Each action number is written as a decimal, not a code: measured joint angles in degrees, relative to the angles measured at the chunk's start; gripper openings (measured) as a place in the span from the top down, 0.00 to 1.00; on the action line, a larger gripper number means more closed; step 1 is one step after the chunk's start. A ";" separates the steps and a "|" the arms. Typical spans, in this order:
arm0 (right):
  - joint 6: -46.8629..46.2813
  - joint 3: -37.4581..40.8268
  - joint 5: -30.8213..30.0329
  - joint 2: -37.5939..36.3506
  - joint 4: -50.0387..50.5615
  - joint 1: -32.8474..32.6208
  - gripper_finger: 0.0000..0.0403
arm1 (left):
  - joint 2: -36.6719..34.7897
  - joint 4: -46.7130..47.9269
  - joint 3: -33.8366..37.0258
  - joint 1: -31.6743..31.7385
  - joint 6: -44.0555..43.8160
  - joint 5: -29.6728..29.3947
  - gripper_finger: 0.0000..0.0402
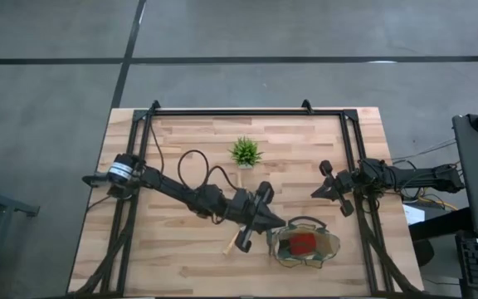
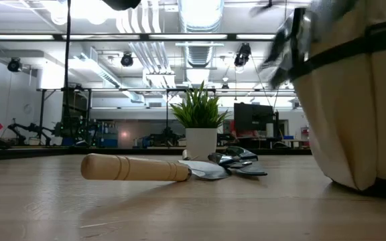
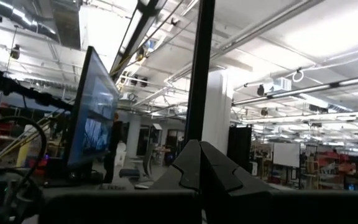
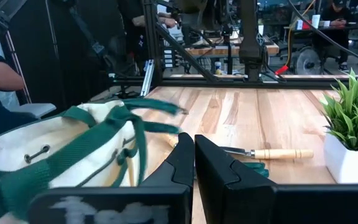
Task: Pick & Place Garden tools in Gardening bag
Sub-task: Put the green shear scissors into the green gardening bag
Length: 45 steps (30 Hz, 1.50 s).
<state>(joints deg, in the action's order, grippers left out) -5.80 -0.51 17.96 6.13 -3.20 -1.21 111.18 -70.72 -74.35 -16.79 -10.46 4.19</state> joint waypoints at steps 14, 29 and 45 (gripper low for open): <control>0.02 -0.01 0.00 0.02 0.00 0.00 0.98 | -2.68 21.41 0.52 -0.64 -2.32 2.81 0.97; 0.00 -0.01 0.00 0.02 0.00 0.00 0.98 | -17.50 74.74 6.24 -5.80 -8.33 -26.59 0.94; 0.00 0.00 0.00 0.08 -0.03 0.00 0.98 | -15.39 77.22 20.09 -3.66 -11.46 -20.56 0.46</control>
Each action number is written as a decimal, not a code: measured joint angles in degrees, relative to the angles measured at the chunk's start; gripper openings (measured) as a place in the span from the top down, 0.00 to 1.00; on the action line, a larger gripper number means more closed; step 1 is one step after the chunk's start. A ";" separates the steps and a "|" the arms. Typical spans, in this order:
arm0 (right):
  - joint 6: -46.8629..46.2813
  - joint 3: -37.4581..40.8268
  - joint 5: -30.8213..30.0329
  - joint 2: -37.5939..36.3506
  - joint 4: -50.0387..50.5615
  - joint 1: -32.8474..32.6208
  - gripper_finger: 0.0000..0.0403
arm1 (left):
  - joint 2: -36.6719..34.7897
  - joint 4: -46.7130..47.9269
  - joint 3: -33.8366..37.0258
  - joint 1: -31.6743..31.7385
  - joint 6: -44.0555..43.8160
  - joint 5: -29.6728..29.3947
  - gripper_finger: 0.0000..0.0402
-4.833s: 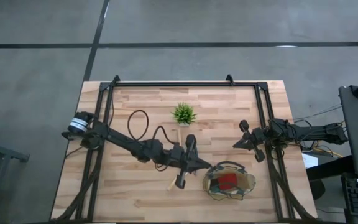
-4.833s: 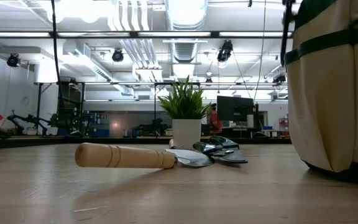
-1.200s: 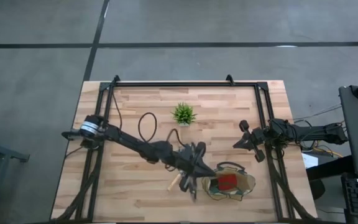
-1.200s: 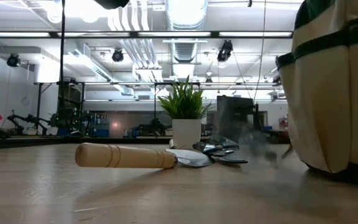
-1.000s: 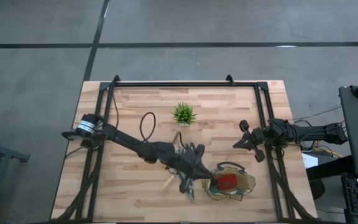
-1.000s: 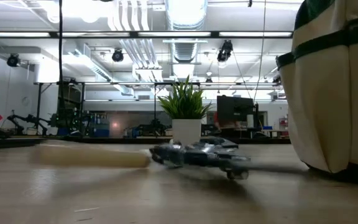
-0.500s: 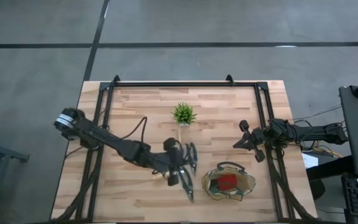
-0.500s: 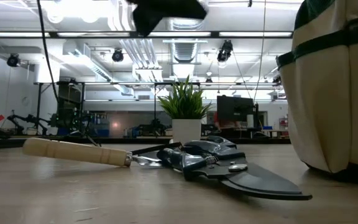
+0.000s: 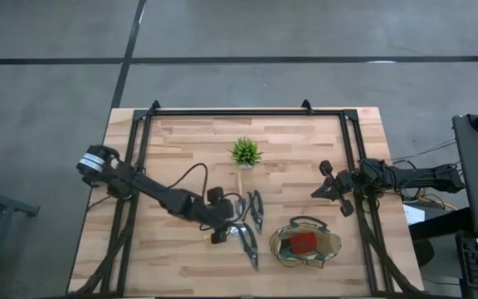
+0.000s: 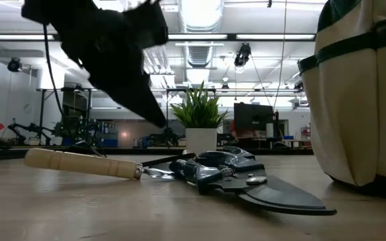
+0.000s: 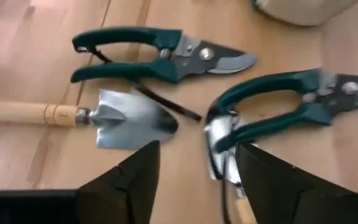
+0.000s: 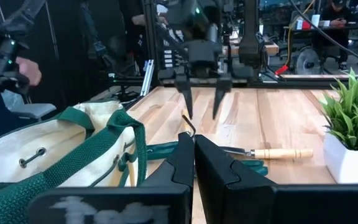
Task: Pick & Place Garden tools in Gardening bag
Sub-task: Put the green shear scissors into the green gardening bag
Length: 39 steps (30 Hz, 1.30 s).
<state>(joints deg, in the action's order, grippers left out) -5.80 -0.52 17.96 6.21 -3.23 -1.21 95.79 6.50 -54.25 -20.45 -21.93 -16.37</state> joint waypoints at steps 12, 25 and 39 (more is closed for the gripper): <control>0.02 0.00 0.00 0.27 0.03 0.00 0.98 | 8.62 -3.74 -2.23 1.03 7.18 6.75 0.46; 0.01 0.00 0.00 0.27 0.00 0.00 0.98 | 10.01 -5.45 -3.86 1.05 8.12 6.48 0.64; 0.00 0.00 0.00 0.27 0.01 0.00 0.98 | 9.13 -5.48 -4.48 1.07 13.02 5.68 0.98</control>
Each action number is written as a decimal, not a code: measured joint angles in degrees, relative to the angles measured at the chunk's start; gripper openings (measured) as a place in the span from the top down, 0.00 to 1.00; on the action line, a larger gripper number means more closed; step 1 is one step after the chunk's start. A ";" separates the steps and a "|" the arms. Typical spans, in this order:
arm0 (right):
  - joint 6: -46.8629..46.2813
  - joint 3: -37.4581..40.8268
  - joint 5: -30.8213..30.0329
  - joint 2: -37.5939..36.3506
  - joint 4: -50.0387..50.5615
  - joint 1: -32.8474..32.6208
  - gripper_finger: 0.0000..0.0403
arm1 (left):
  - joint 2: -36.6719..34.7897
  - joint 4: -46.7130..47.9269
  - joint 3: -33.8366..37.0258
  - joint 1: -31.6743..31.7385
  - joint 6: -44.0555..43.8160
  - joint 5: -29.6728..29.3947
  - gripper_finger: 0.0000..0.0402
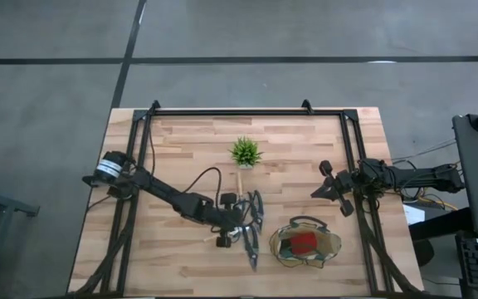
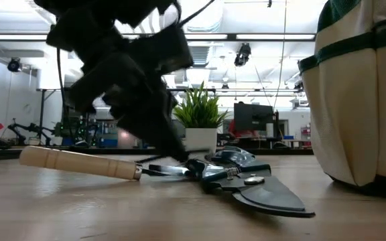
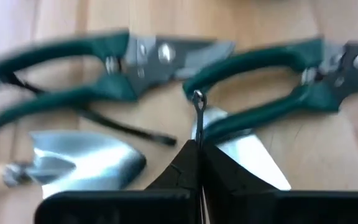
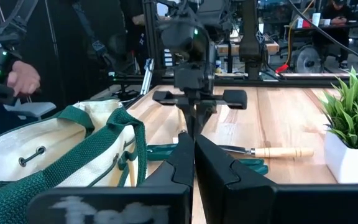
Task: Pick & Place Garden tools in Gardening bag
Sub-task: Put the green shear scissors into the green gardening bag
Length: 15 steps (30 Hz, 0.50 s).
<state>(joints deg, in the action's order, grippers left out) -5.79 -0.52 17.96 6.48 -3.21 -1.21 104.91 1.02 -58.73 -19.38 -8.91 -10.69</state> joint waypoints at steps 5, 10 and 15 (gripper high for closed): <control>0.00 -0.01 0.00 0.00 -0.03 0.02 0.98 | -3.41 0.10 -1.92 -0.39 2.33 -2.47 0.99; 0.00 0.00 0.01 0.03 0.01 0.00 0.98 | -8.51 -0.98 -3.06 -0.78 2.99 -2.79 0.99; 0.00 -0.01 -0.01 0.05 -0.03 0.01 0.98 | -10.88 -5.60 -3.69 -1.16 2.81 0.10 0.99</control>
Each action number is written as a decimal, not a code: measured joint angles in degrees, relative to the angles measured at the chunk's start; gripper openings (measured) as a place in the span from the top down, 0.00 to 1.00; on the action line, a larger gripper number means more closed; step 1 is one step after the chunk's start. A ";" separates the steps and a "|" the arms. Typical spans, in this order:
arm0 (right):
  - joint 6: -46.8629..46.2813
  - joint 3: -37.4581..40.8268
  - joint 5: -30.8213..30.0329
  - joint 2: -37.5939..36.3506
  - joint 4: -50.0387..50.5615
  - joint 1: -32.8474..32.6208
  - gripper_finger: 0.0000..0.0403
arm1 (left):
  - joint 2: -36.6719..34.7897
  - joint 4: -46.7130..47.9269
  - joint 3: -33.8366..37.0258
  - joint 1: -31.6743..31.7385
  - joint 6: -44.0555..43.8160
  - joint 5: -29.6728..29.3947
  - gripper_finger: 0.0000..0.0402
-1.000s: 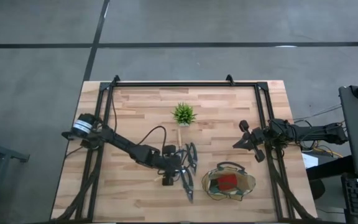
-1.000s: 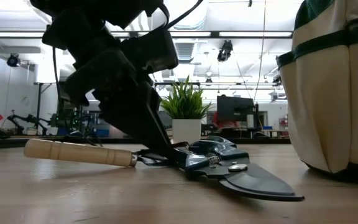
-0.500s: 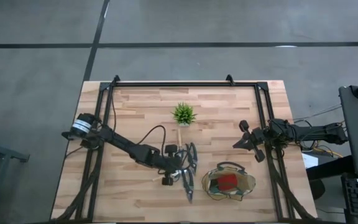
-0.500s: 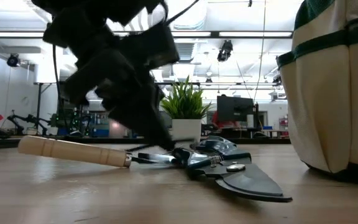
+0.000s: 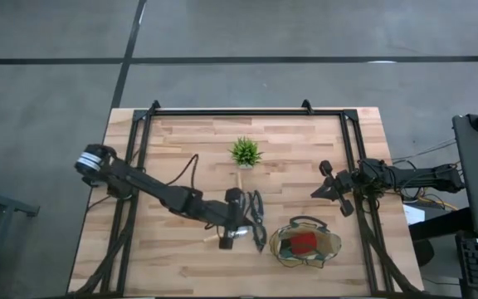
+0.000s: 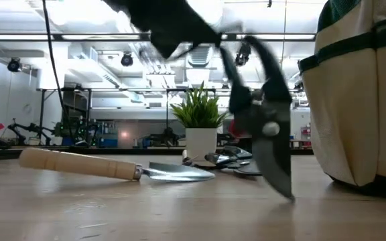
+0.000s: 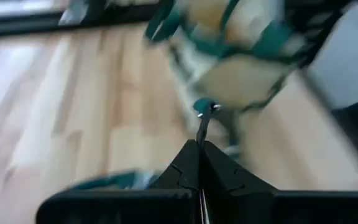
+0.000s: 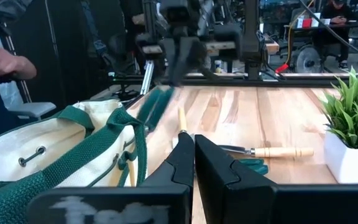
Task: Pick & Place Garden tools in Gardening bag
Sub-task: Put the green shear scissors into the green gardening bag
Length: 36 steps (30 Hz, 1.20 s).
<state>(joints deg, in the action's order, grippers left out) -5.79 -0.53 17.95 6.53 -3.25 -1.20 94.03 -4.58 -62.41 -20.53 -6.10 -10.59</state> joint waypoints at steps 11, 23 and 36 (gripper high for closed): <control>0.00 0.00 0.03 -0.03 0.04 -0.01 0.98 | -0.69 -1.45 -9.55 -0.35 2.23 6.47 0.99; -0.01 0.00 0.01 -0.01 0.02 -0.01 0.98 | 0.17 -1.85 -11.76 -0.33 5.01 4.10 0.99; -0.01 0.00 0.01 0.03 0.02 -0.01 0.98 | 4.08 -14.51 -11.40 -0.17 7.52 4.02 0.99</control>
<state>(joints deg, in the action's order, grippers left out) -5.80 -0.53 17.95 6.57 -3.22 -1.21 98.11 -19.08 -73.81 -20.71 1.42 -6.57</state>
